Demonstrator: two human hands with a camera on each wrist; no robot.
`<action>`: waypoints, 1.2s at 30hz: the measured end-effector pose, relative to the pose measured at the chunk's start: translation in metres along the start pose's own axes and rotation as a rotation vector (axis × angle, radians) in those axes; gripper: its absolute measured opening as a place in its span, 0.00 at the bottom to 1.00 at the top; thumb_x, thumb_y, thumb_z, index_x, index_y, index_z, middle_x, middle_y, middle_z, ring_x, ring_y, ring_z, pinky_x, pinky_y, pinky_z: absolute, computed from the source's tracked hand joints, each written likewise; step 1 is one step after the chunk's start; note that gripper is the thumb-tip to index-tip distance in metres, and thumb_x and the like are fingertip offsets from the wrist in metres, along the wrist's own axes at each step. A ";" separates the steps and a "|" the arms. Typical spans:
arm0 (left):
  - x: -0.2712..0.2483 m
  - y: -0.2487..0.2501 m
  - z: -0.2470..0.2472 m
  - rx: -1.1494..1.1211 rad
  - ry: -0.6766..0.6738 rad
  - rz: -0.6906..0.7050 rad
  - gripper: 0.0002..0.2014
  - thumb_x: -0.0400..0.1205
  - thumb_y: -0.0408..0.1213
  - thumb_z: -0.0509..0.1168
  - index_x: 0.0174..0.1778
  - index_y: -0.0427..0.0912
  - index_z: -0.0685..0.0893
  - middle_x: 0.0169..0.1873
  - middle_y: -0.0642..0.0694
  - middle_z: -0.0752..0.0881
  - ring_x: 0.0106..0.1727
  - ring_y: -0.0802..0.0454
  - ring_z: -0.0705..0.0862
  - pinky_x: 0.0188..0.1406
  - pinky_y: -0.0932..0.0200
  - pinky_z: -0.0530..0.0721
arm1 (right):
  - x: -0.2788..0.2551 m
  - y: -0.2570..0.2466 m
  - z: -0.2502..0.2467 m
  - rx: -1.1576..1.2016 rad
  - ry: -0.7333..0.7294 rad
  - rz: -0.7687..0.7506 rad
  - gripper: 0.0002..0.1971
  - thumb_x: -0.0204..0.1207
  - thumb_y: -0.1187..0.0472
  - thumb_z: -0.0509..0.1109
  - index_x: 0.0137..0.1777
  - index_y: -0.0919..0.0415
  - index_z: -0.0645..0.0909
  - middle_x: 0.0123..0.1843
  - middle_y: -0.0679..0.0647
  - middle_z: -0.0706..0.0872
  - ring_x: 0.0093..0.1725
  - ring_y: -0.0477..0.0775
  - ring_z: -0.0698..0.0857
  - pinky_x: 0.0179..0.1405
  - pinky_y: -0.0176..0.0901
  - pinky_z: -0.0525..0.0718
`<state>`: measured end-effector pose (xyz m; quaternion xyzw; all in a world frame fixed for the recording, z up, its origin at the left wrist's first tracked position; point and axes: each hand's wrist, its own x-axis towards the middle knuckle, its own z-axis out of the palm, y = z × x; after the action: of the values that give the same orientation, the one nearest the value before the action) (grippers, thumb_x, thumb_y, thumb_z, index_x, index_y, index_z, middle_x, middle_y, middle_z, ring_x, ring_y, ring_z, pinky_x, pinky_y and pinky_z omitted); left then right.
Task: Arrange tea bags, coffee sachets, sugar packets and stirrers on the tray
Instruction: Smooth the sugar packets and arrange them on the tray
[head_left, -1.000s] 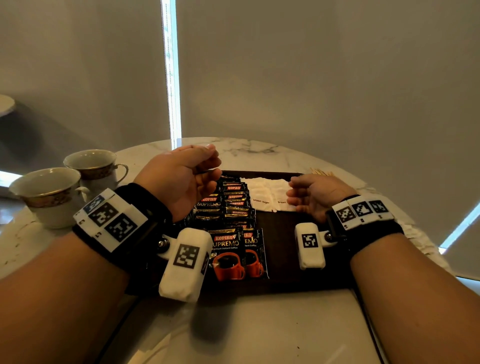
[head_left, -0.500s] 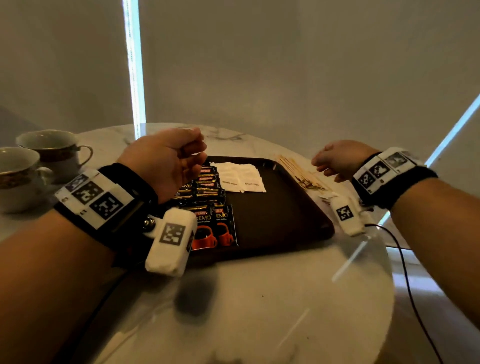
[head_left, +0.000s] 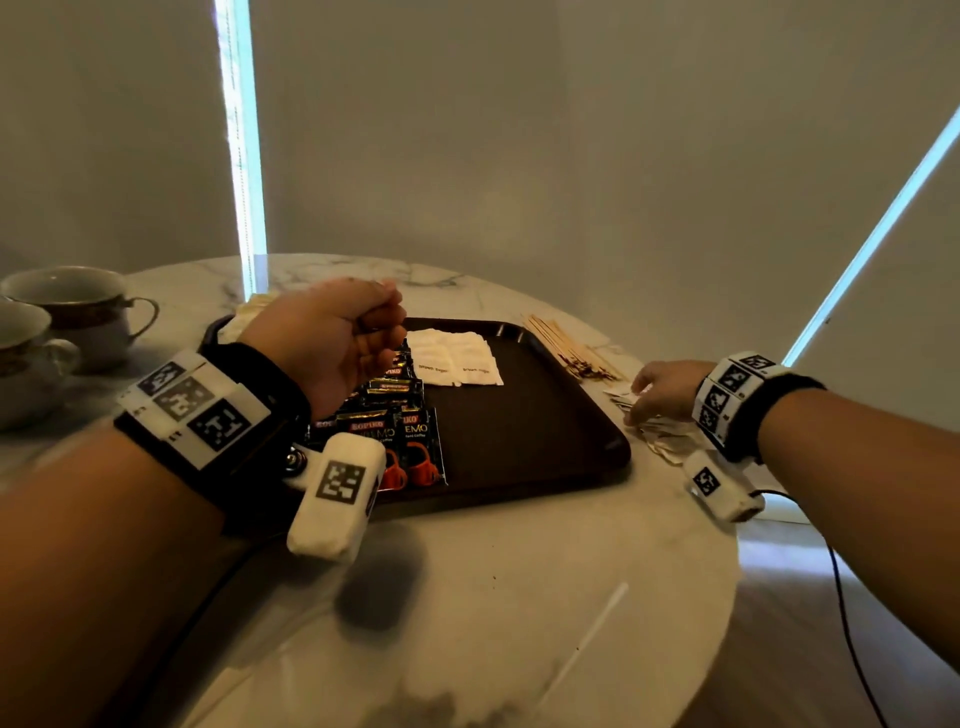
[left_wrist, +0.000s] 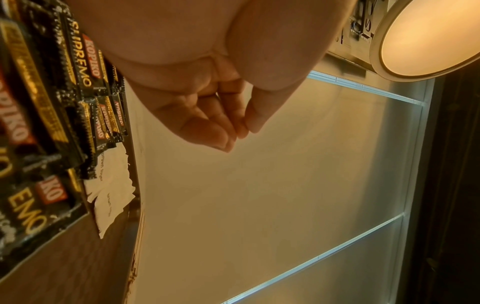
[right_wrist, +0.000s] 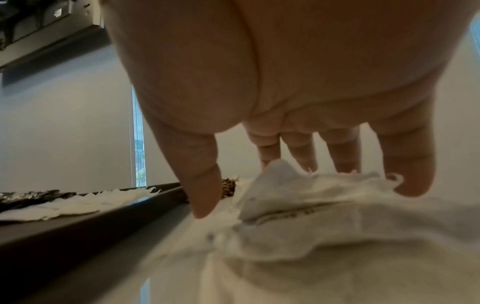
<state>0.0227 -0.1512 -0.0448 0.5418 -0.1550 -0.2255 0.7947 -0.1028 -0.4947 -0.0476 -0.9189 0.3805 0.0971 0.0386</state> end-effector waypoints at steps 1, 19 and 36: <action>0.000 0.000 0.000 0.001 0.000 -0.001 0.07 0.87 0.39 0.65 0.44 0.44 0.82 0.34 0.49 0.85 0.30 0.57 0.84 0.23 0.66 0.82 | 0.000 0.000 0.001 -0.002 0.001 -0.004 0.33 0.67 0.43 0.82 0.72 0.49 0.78 0.70 0.52 0.82 0.68 0.57 0.79 0.65 0.46 0.77; 0.007 0.000 -0.008 0.014 -0.007 0.001 0.07 0.87 0.41 0.65 0.45 0.44 0.82 0.34 0.50 0.86 0.30 0.57 0.85 0.23 0.66 0.81 | -0.023 -0.003 -0.009 -0.030 -0.239 0.025 0.47 0.63 0.53 0.85 0.81 0.38 0.66 0.72 0.54 0.79 0.65 0.58 0.81 0.63 0.59 0.87; 0.008 0.000 -0.009 0.012 0.003 0.001 0.07 0.88 0.40 0.65 0.46 0.43 0.83 0.33 0.49 0.86 0.29 0.57 0.85 0.21 0.66 0.81 | -0.023 -0.006 0.000 -0.193 -0.241 -0.096 0.64 0.55 0.52 0.89 0.87 0.40 0.52 0.86 0.50 0.65 0.81 0.60 0.69 0.77 0.62 0.73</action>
<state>0.0338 -0.1478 -0.0480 0.5467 -0.1553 -0.2232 0.7920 -0.1147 -0.4750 -0.0425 -0.9171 0.3177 0.2408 0.0002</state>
